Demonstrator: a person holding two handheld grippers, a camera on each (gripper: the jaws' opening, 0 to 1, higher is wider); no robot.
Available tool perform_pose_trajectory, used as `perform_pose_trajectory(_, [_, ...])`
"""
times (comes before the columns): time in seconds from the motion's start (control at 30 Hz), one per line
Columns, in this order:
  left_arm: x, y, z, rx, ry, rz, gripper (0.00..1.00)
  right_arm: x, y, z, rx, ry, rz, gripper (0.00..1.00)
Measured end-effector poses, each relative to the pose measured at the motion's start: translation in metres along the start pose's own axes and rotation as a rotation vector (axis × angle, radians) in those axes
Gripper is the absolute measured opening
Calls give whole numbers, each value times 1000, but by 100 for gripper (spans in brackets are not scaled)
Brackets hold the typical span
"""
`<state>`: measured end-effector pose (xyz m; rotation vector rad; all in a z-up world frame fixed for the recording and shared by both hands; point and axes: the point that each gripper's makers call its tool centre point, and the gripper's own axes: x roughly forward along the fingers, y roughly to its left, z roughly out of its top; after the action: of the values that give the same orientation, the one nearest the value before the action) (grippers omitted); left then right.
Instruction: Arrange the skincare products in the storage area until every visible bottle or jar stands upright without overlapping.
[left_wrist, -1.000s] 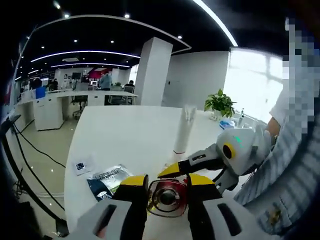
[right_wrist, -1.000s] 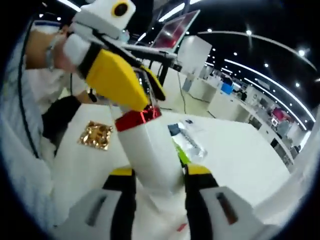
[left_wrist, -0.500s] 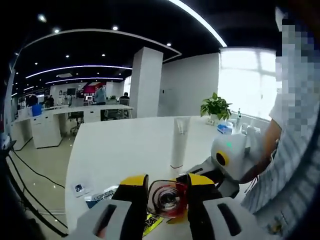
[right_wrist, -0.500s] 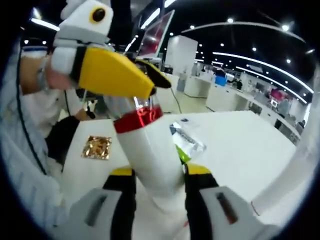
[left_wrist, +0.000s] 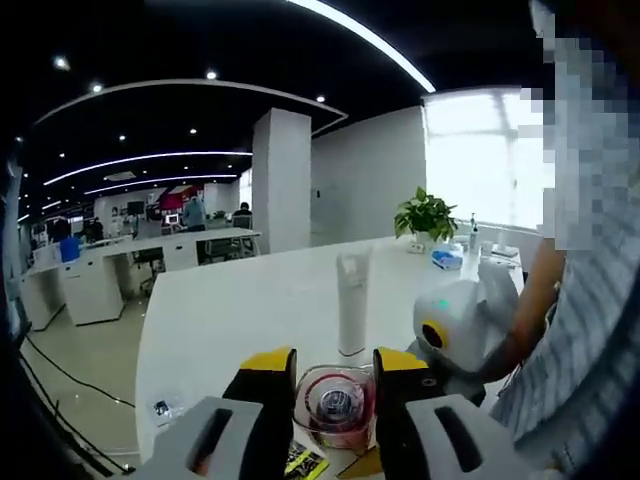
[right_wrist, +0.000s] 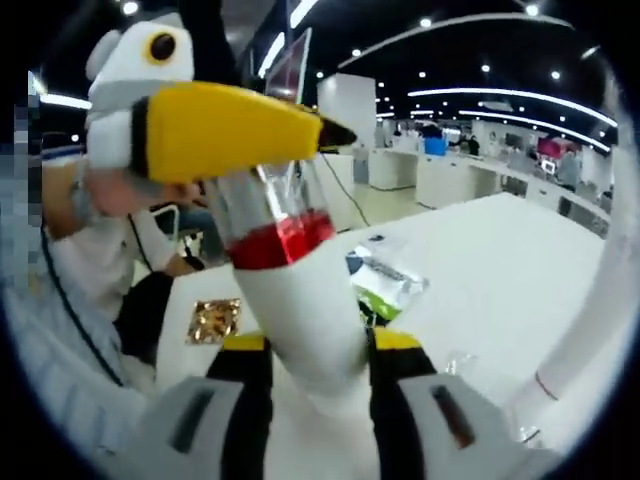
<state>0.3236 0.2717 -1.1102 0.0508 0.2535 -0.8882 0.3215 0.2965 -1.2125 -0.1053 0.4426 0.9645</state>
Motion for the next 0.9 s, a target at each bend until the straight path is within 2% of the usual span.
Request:
perform_pose_trajectory(0.17, [9,-4,6,57,-8,-16,29,1,4,-1,62,-12,2,34])
perform_pose_trajectory(0.4, [14,-9,9,69,-20,-30,30,4,10,-4,72,-17,9,33])
perform_pose_trajectory(0.47, [14,-8,11,24,-36,-35,30,4,10,-3,70,-19,10,33])
perform_pose_trajectory(0.5, [12,-10,11,-26,-37,-48,30,4,11,-3,61,-17,11,33])
perform_pose_trajectory(0.53, [12,-10,12,-36,-38,-51,30,4,11,-3,58,-17,11,33])
perform_pose_trajectory(0.6, [6,-7,19,-24,-71,-44,31,5,13,-4,32,-18,13,33])
perform_pose_trajectory(0.7, [-1,-1,23,-16,-96,-26,39,5,12,-4,35,-16,15,33])
perform_pose_trajectory(0.8, [-9,6,20,-67,-94,-25,39,6,11,-3,27,-19,8,33])
perform_pose_trajectory(0.9, [-17,11,18,-75,-115,6,39,7,10,-3,22,-18,6,33])
